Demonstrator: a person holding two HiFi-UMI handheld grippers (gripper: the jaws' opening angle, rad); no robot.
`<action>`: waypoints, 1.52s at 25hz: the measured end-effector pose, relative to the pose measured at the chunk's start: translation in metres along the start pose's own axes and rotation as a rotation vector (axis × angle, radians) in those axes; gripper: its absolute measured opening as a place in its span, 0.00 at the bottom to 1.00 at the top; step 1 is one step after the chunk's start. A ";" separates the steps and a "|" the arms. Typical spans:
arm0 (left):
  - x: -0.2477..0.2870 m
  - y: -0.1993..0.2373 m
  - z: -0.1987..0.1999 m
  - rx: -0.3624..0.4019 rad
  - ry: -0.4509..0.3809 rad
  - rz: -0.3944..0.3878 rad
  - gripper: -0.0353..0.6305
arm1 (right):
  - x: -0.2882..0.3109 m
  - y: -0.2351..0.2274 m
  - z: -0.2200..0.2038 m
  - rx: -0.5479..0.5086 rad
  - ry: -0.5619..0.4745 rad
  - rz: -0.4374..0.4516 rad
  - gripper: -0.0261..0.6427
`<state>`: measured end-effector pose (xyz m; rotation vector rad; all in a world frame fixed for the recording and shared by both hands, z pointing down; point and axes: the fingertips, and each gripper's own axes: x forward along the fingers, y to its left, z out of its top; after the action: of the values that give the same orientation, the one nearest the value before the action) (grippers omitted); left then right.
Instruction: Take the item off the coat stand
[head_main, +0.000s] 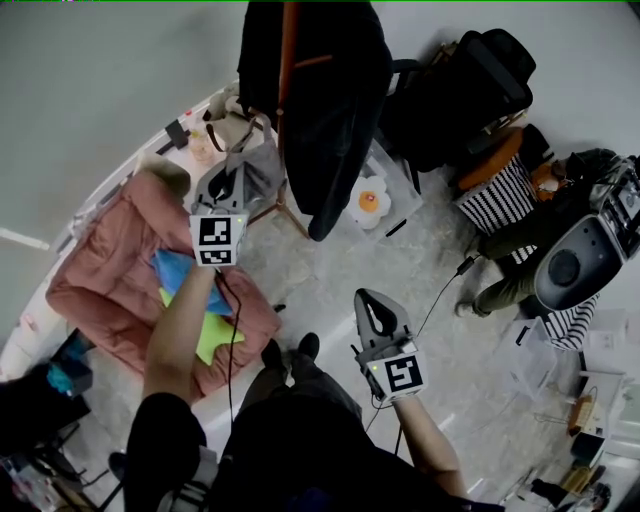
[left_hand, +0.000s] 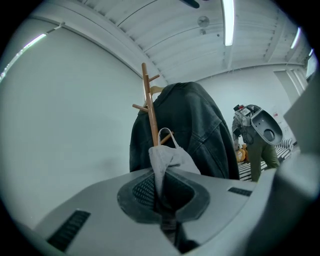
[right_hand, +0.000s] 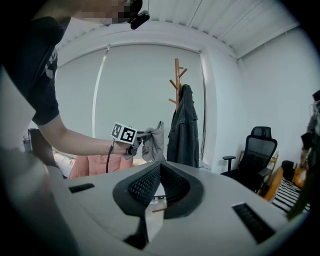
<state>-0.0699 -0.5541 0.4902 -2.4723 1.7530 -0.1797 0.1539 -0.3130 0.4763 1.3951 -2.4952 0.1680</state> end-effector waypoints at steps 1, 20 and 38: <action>-0.006 -0.001 0.002 -0.001 -0.001 0.005 0.09 | -0.002 0.000 0.000 0.000 -0.004 0.000 0.07; -0.117 -0.043 0.059 -0.001 -0.094 -0.004 0.09 | -0.024 0.006 0.003 -0.028 -0.066 -0.039 0.07; -0.187 -0.069 0.066 0.015 -0.120 0.020 0.09 | -0.034 0.001 -0.001 -0.056 -0.073 -0.090 0.07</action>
<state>-0.0564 -0.3535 0.4288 -2.4003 1.7199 -0.0413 0.1701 -0.2845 0.4677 1.5126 -2.4687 0.0289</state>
